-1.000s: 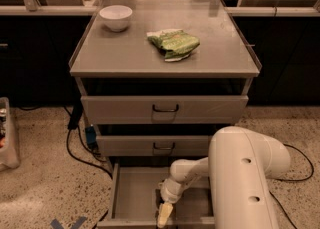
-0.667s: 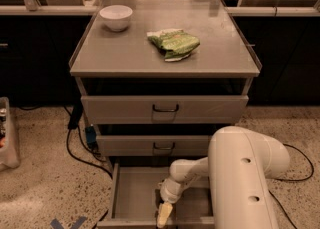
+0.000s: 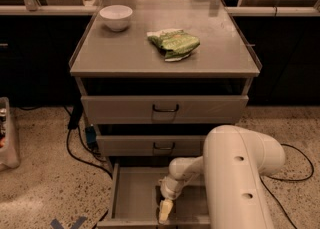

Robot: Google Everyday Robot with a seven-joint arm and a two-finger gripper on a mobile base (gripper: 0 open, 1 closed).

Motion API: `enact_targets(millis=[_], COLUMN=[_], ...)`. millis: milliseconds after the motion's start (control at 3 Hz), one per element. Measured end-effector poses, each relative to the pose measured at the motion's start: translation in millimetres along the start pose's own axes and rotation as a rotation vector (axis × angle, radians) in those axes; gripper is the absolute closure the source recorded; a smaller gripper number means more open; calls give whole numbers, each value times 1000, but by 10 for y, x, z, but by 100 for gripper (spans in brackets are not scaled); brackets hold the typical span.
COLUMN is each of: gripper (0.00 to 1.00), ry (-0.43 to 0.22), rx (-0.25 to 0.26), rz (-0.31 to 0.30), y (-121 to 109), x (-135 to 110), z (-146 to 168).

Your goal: Pick rxbar blueberry from bottom drawer and place on counter

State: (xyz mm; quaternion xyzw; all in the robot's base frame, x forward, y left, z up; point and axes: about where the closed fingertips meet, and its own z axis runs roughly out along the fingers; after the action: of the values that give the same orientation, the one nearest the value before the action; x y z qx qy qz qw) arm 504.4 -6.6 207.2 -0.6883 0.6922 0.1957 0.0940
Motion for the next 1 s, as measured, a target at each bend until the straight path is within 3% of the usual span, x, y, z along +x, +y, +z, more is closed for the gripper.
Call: enact_targets(millis=[667,1000], gripper=[0,0], ry=[45,0], rx=[46,15], rz=[-35,-43], y=[-396,-530], x=[143,204], z=[-77,-24])
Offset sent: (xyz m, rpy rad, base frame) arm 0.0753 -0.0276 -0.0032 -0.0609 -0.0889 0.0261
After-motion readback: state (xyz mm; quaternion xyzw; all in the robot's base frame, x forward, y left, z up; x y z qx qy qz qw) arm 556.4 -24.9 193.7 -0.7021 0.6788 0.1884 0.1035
